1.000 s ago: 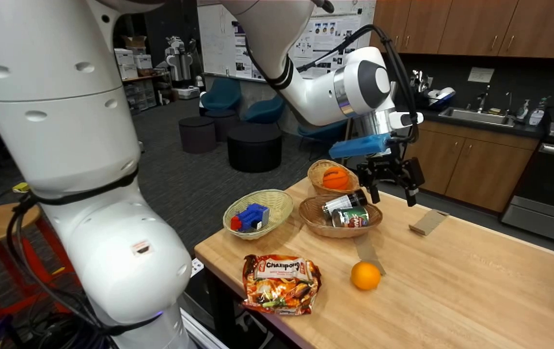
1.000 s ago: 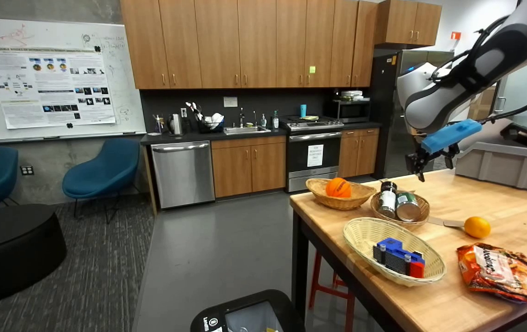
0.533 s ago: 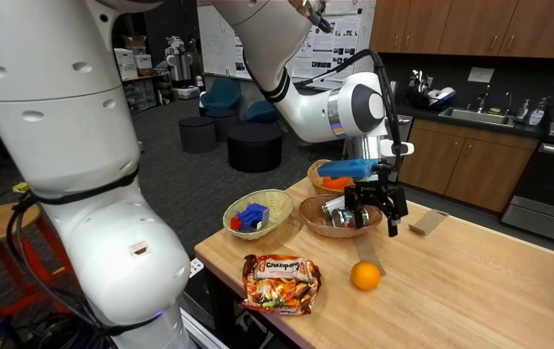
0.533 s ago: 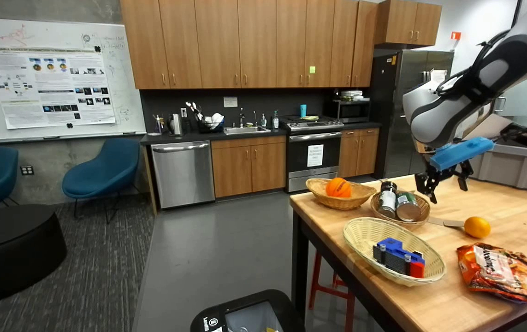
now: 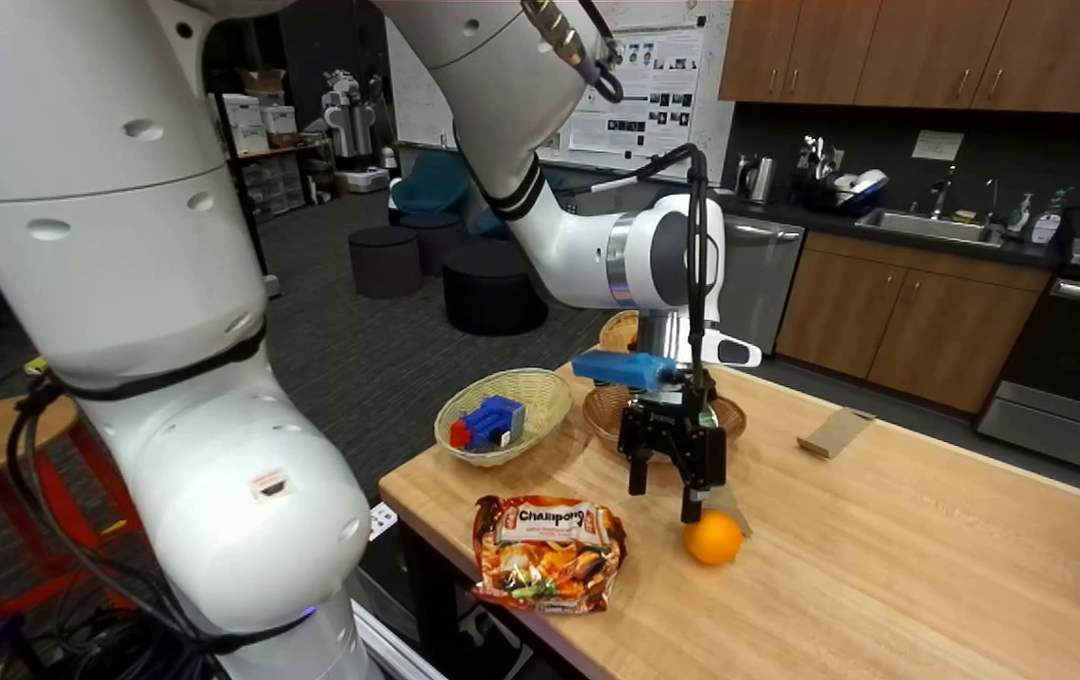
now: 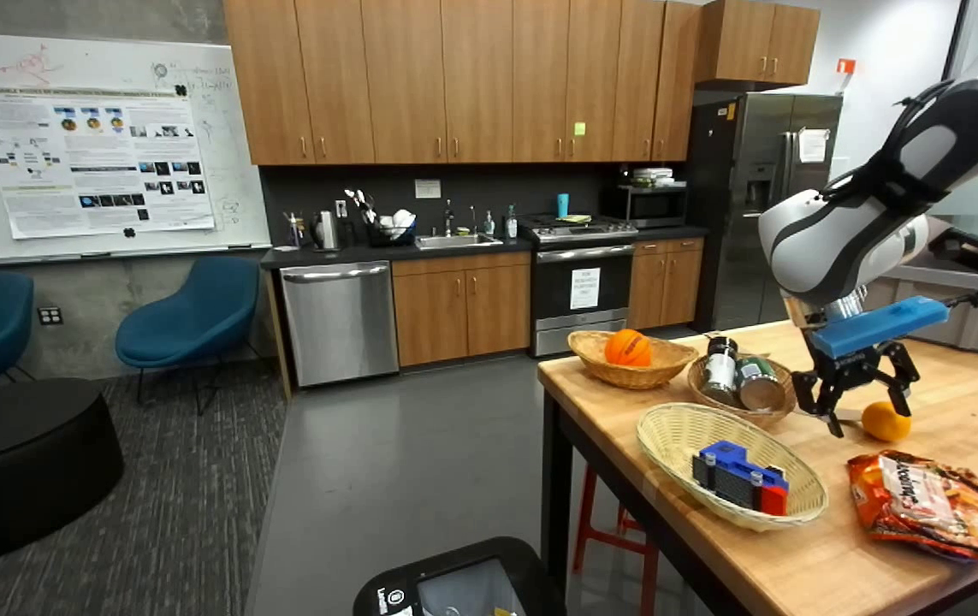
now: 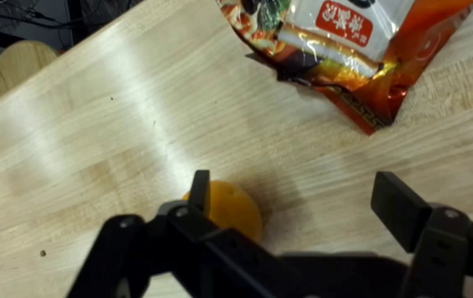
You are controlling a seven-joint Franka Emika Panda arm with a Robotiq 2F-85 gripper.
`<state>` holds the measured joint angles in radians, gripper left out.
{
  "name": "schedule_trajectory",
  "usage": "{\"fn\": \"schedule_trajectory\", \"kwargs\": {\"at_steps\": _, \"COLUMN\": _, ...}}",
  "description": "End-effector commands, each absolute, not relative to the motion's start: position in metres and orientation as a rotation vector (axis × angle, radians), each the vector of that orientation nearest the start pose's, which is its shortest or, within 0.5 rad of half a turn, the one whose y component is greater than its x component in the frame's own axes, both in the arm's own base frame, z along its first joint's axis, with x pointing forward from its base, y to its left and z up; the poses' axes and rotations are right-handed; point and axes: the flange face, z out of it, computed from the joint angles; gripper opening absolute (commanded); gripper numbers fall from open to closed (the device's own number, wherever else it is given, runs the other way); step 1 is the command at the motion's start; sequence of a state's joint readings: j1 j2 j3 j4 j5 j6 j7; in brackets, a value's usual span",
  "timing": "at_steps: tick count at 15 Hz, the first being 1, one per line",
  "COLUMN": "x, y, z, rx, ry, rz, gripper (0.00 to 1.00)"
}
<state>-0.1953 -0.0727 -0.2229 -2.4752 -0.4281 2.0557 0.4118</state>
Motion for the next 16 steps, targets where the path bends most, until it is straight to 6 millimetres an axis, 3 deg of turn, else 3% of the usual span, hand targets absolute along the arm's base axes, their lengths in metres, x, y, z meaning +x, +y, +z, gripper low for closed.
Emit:
{"fn": "schedule_trajectory", "kwargs": {"at_steps": 1, "x": 0.376, "y": -0.188, "z": 0.303, "rx": -3.281, "ry": 0.992, "rz": 0.624, "gripper": 0.69}}
{"fn": "schedule_trajectory", "kwargs": {"at_steps": 7, "x": 0.378, "y": -0.191, "z": 0.305, "rx": -3.306, "ry": 0.992, "rz": 0.623, "gripper": 0.21}}
{"fn": "schedule_trajectory", "kwargs": {"at_steps": 10, "x": 0.382, "y": -0.184, "z": 0.302, "rx": -3.297, "ry": 0.957, "rz": 0.590, "gripper": 0.01}}
{"fn": "schedule_trajectory", "kwargs": {"at_steps": 16, "x": 0.411, "y": -0.140, "z": 0.302, "rx": -3.279, "ry": 0.884, "rz": 0.454, "gripper": 0.00}}
